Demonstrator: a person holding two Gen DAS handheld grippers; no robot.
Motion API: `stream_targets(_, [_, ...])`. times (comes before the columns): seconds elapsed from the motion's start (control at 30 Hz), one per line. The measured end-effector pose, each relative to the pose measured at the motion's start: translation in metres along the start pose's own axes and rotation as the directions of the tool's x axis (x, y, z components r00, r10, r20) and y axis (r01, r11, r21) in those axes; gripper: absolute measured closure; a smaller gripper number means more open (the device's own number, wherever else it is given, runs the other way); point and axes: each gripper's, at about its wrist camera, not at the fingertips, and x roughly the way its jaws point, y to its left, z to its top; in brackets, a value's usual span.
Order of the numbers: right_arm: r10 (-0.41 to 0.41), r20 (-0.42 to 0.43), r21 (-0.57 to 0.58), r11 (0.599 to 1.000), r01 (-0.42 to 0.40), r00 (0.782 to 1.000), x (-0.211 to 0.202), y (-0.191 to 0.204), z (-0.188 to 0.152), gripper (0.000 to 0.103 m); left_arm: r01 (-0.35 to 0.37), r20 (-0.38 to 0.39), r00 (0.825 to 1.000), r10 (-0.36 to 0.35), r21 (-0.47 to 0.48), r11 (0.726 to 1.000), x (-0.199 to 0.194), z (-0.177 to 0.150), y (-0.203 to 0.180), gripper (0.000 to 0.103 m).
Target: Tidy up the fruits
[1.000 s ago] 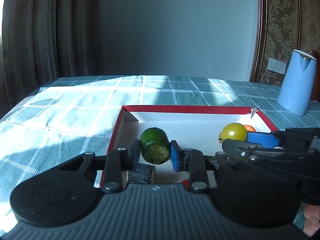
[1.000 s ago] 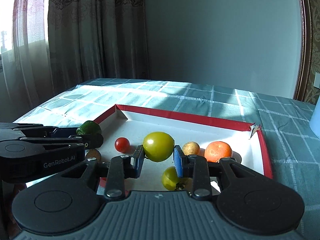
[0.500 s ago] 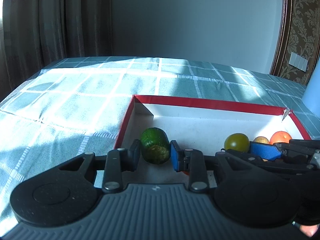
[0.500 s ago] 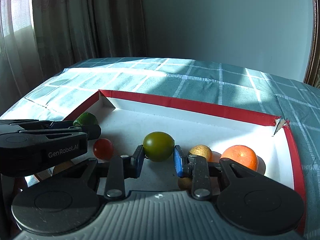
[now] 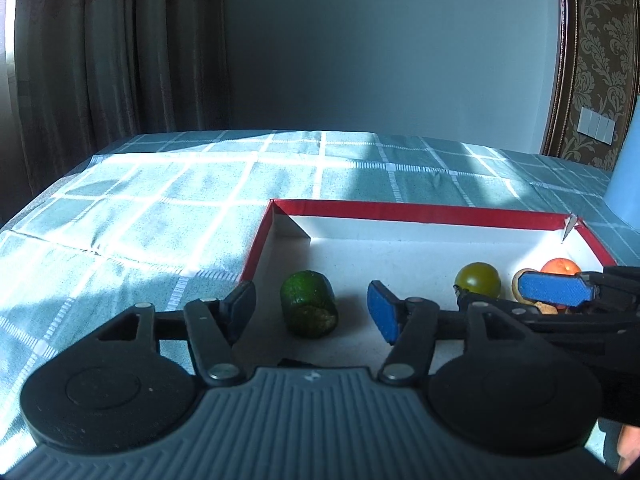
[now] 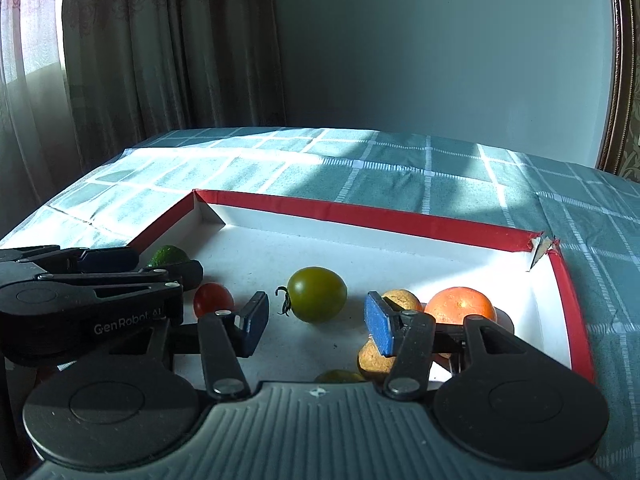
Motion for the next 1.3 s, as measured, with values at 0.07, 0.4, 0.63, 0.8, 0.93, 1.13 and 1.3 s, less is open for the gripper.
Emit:
stream_targets(0.07, [-0.002,0.009,0.015,1.0,0.002,1.0,-0.009,-0.003,-0.002,0.047,0.018,-0.001,1.0,-0.018,-0.012,1.0,-0.006,-0.002,0.002,0.034])
stream_targets(0.4, [0.0,0.082,0.095,0.995,-0.008,0.997,-0.062,-0.017,-0.021,0.036,-0.033,0.126,0.991,0.032,0.003,0.999,-0.059,-0.019,0.0,0.006])
stream_targets(0.63, [0.014,0.083,0.13,0.991,-0.025,0.996,-0.092,-0.024,-0.046,0.036,0.001,0.092,0.996,0.0,-0.003,1.0,-0.072,-0.032,0.002,0.006])
stream_targets(0.8, [0.011,0.09,0.154,0.988,-0.025,0.996,-0.105,-0.028,-0.063,0.03,0.027,0.075,0.997,-0.027,-0.001,1.0,-0.08,-0.04,-0.001,0.003])
stream_targets(0.93, [0.023,0.108,0.186,0.982,-0.043,0.994,-0.116,-0.034,-0.071,0.029,0.045,0.075,0.996,-0.045,0.003,0.999,-0.088,-0.046,-0.003,0.001])
stream_targets(1.13, [0.011,0.094,0.165,0.986,-0.026,0.996,-0.119,-0.03,-0.082,0.029,0.046,0.068,0.997,-0.046,0.009,0.999,-0.088,-0.048,-0.006,0.0])
stream_targets(1.3, [0.008,0.083,0.162,0.986,-0.022,0.997,-0.117,-0.028,-0.082,0.028,0.045,0.063,0.997,-0.046,0.01,0.999,-0.087,-0.048,-0.006,0.0])
